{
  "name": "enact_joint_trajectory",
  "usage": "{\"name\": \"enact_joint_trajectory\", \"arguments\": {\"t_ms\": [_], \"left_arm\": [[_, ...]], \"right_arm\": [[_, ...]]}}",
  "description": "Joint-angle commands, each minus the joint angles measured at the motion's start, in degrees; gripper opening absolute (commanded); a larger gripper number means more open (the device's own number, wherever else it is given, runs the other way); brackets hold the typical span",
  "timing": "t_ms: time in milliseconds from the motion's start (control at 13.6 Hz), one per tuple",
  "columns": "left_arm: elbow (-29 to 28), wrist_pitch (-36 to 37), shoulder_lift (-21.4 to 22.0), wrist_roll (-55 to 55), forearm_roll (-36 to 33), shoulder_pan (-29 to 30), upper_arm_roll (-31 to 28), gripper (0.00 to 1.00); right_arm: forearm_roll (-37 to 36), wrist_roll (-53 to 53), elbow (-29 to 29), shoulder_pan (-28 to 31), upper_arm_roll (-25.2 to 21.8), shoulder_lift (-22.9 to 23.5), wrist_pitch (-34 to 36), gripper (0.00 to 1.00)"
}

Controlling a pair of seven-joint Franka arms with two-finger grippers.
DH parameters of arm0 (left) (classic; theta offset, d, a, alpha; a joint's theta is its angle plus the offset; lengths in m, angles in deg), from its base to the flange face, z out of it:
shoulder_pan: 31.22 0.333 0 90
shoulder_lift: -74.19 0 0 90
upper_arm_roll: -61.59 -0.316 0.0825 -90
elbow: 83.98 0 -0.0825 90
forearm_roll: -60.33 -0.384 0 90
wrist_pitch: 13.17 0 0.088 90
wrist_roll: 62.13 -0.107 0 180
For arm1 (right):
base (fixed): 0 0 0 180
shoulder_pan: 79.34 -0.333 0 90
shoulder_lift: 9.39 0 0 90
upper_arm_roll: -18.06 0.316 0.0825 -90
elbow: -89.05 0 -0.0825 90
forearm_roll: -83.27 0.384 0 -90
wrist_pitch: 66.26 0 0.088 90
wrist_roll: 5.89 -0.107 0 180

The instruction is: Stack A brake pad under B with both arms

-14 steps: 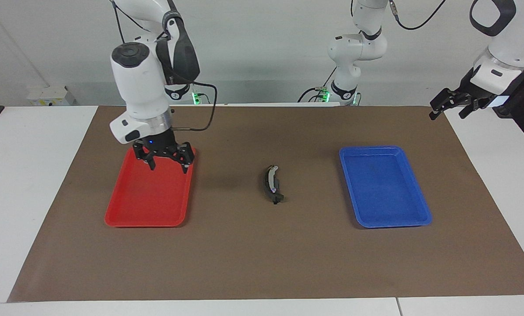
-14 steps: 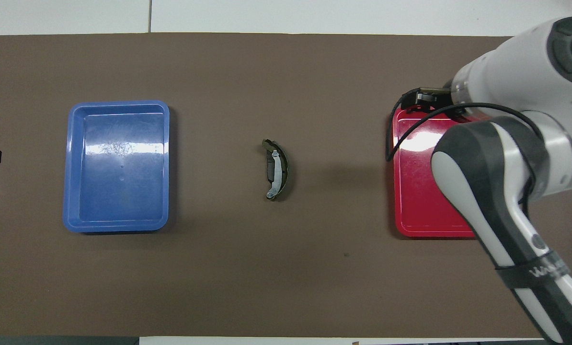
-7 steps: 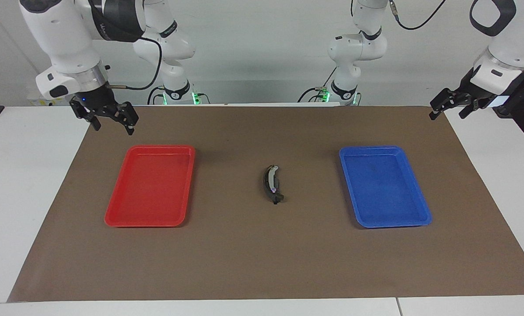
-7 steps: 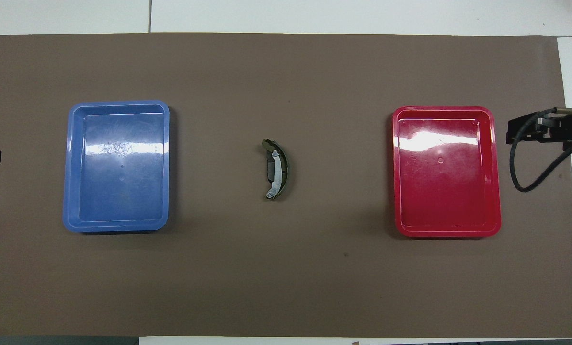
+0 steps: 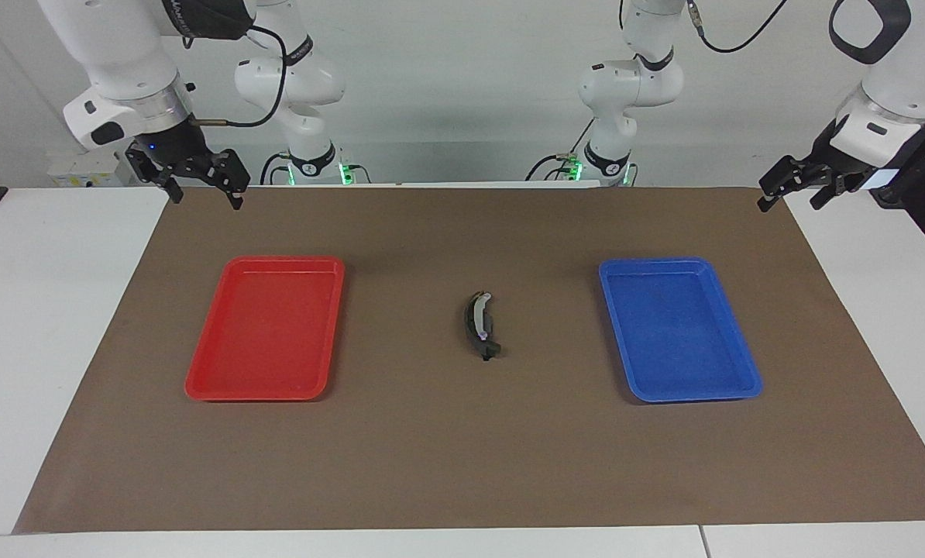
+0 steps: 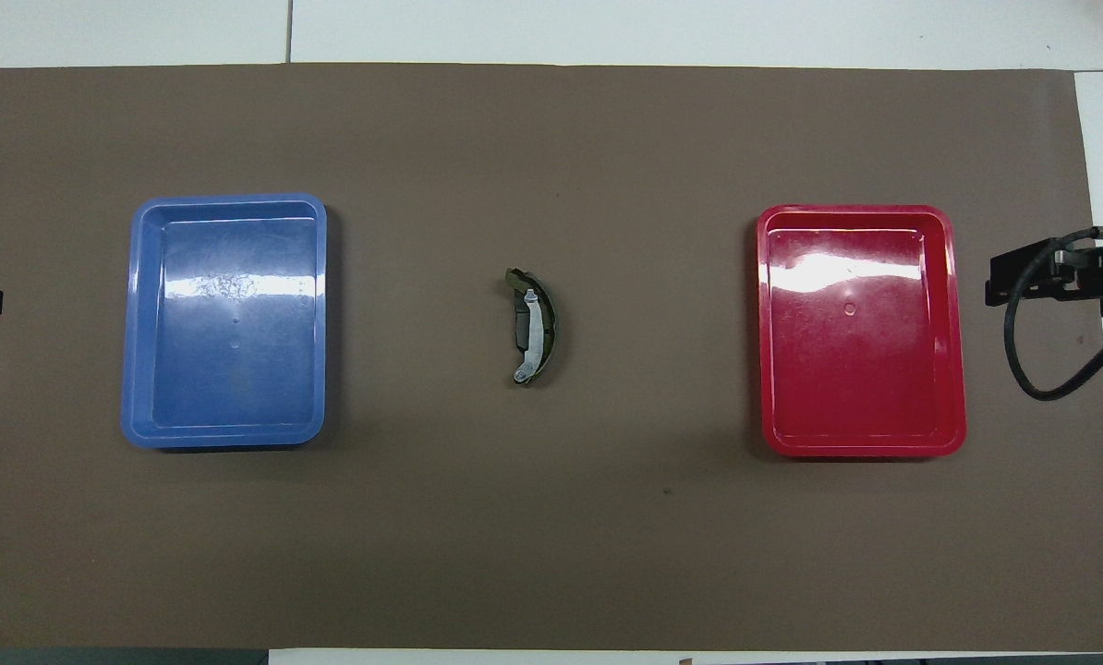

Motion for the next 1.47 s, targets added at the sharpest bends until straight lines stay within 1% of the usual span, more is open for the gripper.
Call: {"name": "enact_joint_trajectory", "arguments": {"t_ms": [0, 147, 293, 513, 806, 1393], "left_arm": [[-0.6, -0.6, 0.4, -0.3, -0.8, 0.3, 0.2, 1.0], [-0.6, -0.6, 0.4, -0.3, -0.8, 0.3, 0.2, 1.0], [-0.6, -0.6, 0.4, -0.3, -0.8, 0.3, 0.2, 1.0], [-0.6, -0.6, 0.4, -0.3, -0.8, 0.3, 0.2, 1.0], [-0.6, -0.6, 0.4, -0.3, -0.8, 0.3, 0.2, 1.0], [-0.6, -0.6, 0.4, -0.3, -0.8, 0.3, 0.2, 1.0]], "right_arm": [[0.6, 1.8, -1.6, 0.4, 0.2, 0.8, 0.9, 1.0], [0.3, 2.0, -1.4, 0.2, 0.2, 0.7, 0.9, 1.0], [-0.8, 5.4, -1.7, 0.3, 0.1, 0.7, 1.6, 1.0], [-0.3, 5.8, -4.8, 0.7, 0.2, 1.9, 4.6, 1.0], [1.5, 5.4, -4.8, 0.7, 0.1, 1.8, 4.2, 1.0], [0.7, 5.4, -4.6, 0.5, 0.1, 1.8, 3.8, 1.0]]}}
